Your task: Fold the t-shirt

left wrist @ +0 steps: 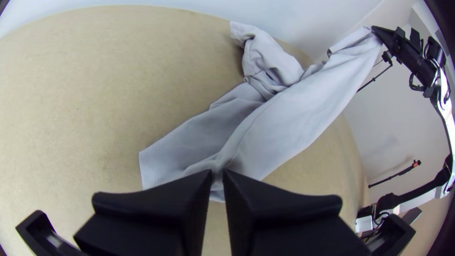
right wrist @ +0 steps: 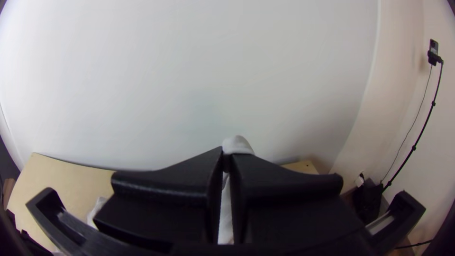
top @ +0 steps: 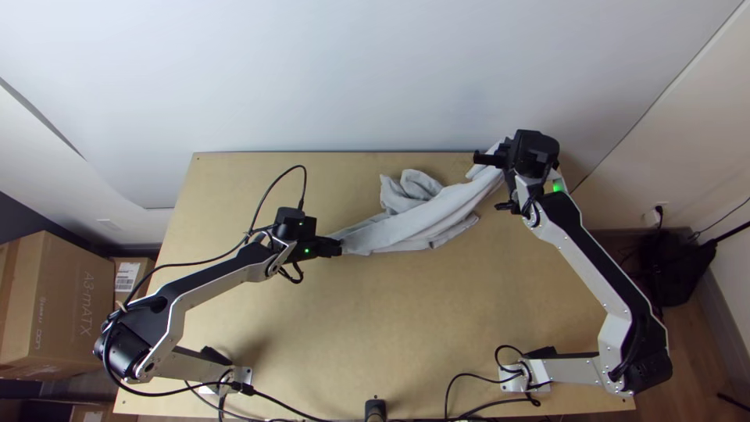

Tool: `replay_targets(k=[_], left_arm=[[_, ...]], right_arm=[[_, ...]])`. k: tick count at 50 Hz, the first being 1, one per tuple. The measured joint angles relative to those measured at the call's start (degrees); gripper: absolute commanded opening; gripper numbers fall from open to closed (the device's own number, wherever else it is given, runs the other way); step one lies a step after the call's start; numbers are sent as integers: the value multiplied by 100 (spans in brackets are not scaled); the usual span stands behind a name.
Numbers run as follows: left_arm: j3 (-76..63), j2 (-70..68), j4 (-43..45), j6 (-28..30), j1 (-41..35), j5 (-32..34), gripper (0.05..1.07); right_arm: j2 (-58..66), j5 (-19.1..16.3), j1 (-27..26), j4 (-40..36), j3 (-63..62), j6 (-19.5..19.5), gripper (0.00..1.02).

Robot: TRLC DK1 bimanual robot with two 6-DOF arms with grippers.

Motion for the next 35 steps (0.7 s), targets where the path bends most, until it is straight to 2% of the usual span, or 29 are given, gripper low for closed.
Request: replay_targets(k=[16,32,35], left_arm=[[-216,-289,-210,540,-22,-221,37],[-332,-114,15,925,-59,-476,37],[-332,7,118,973,-61,-538,42]], right_arm=[[0,-52,-111,0,-52,109,2],[-173,-111,-107,0,-52,129,2],[-247,-114,-105,-2,-52,129,2]])
